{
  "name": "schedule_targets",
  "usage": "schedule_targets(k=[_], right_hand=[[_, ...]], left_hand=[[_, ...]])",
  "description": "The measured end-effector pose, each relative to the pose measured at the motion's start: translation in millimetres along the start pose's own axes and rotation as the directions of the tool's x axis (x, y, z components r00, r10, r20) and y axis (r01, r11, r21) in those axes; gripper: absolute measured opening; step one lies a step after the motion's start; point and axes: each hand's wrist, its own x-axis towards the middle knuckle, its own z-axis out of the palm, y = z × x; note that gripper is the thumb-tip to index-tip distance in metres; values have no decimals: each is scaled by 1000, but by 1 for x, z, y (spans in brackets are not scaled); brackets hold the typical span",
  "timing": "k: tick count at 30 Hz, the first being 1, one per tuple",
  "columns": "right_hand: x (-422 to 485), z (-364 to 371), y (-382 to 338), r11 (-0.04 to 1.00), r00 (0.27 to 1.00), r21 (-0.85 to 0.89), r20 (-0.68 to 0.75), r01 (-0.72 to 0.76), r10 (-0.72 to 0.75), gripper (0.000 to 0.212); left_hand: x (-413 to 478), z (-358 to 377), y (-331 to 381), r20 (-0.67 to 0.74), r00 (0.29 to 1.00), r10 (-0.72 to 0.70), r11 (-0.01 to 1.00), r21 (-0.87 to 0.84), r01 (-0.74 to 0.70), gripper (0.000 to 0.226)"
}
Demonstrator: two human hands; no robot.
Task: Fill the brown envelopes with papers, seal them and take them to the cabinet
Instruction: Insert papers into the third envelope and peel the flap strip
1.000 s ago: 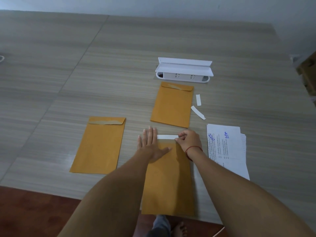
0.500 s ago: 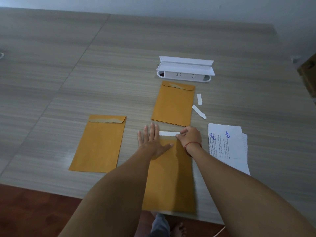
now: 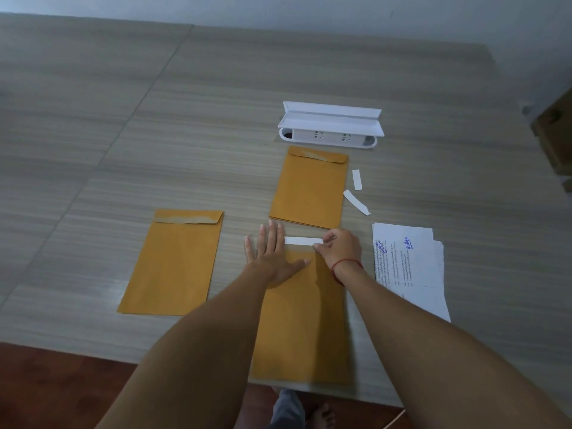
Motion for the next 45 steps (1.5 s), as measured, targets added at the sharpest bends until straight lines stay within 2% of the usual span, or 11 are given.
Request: schedule_targets(k=[9, 17, 22, 29, 32, 37, 45], right_hand=[[1, -3, 1, 999, 998, -10, 31, 47, -47, 22], [7, -5, -1, 1000, 996, -12, 91, 21, -20, 14], [6, 0, 2, 1000, 999, 21, 35, -12, 11, 25], [3, 8, 2, 988, 995, 121, -21, -95, 98, 12], [1, 11, 1, 992, 996, 100, -37, -72, 76, 3], [2, 7, 7, 998, 999, 59, -34, 30, -28, 18], [7, -1, 15, 972, 973, -54, 58, 227, -224, 21]], left_hand=[[-1, -3, 1, 28, 1000, -3, 1000, -17, 4, 105], [1, -2, 0, 37, 999, -2, 1000, -25, 3, 106], [1, -2, 1, 41, 999, -10, 1000, -22, 11, 106], [1, -3, 1, 42, 999, -10, 1000, -8, 10, 106], [2, -3, 1, 53, 998, -14, 1000, -10, 15, 106], [2, -4, 0, 49, 999, -9, 1000, -11, 9, 106], [1, -5, 0, 57, 998, -7, 1000, -22, 8, 107]])
